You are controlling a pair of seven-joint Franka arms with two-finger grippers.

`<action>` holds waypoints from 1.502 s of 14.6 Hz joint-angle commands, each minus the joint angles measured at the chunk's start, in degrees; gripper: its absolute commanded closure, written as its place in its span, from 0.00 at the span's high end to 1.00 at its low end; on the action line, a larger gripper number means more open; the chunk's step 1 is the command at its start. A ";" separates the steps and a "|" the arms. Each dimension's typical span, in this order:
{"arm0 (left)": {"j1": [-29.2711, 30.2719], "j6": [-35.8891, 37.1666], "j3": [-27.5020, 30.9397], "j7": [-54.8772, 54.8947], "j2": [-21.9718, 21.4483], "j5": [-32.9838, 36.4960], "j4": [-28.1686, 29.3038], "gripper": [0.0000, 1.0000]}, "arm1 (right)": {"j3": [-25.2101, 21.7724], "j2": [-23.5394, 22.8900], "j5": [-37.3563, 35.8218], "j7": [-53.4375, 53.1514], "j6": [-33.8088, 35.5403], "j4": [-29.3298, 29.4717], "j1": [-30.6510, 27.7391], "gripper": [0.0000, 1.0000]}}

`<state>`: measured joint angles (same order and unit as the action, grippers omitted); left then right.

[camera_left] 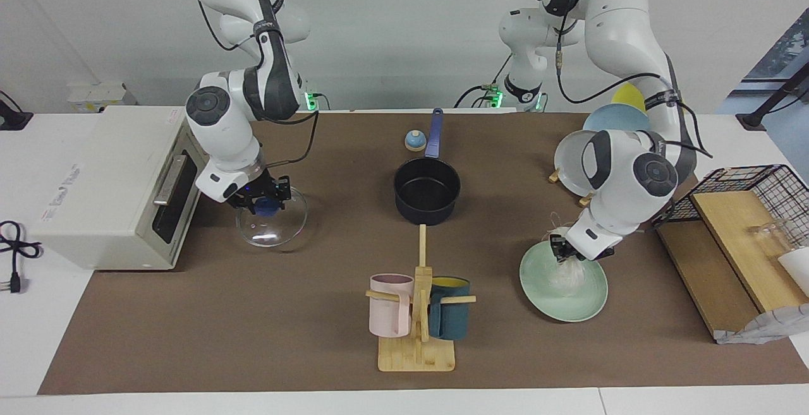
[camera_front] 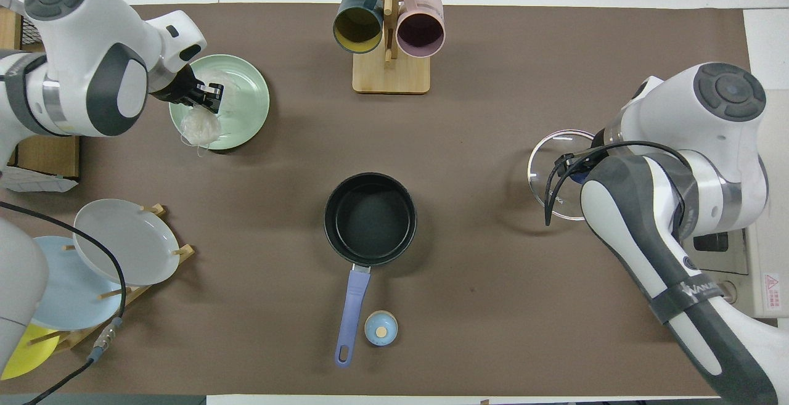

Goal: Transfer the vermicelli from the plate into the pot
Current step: 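Carry the vermicelli with the left gripper over the black pot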

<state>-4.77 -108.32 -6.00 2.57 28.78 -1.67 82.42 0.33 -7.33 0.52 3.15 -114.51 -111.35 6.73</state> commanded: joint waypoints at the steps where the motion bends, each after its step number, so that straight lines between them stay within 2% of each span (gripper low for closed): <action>1: -0.76 8.63 0.29 -2.37 -4.77 -4.20 -2.79 0.00 | 0.89 0.39 0.80 0.10 7.27 6.04 -0.06 0.43; 4: -3.30 16.36 -0.50 -10.54 -11.62 -8.07 -2.36 0.00 | 2.56 3.37 0.89 -0.68 10.88 7.20 -0.06 0.43; 7: -10.84 19.55 -1.03 -21.25 -17.51 -10.01 1.85 0.00 | 5.20 5.74 0.89 -4.99 12.82 7.55 0.73 0.43; 9: -16.73 17.10 -1.03 -27.41 -20.07 -10.37 6.85 0.00 | 5.29 6.10 0.89 -5.44 12.47 6.94 1.35 0.43; 12: -24.73 2.46 -1.03 -33.31 -25.87 -10.54 22.56 0.00 | 5.29 6.19 0.89 -5.44 12.29 6.76 1.35 0.43; 16: -30.81 -10.04 -0.94 -36.66 -23.95 -10.63 30.50 0.00 | 5.38 6.19 0.89 -5.53 11.94 6.50 1.35 0.43; 18: -30.82 -15.15 -0.94 -35.80 -23.77 -10.63 34.19 0.00 | 5.38 6.19 0.89 -5.70 11.77 6.50 1.44 0.43; 22: -30.12 -19.65 -0.85 -34.48 -20.79 -10.63 34.65 0.00 | 5.47 6.02 0.89 -8.07 10.98 6.50 2.93 0.43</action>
<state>-34.98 -125.64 -7.50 -33.62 7.86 -11.05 116.38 5.53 -1.89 0.54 -3.08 -102.48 -104.32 8.85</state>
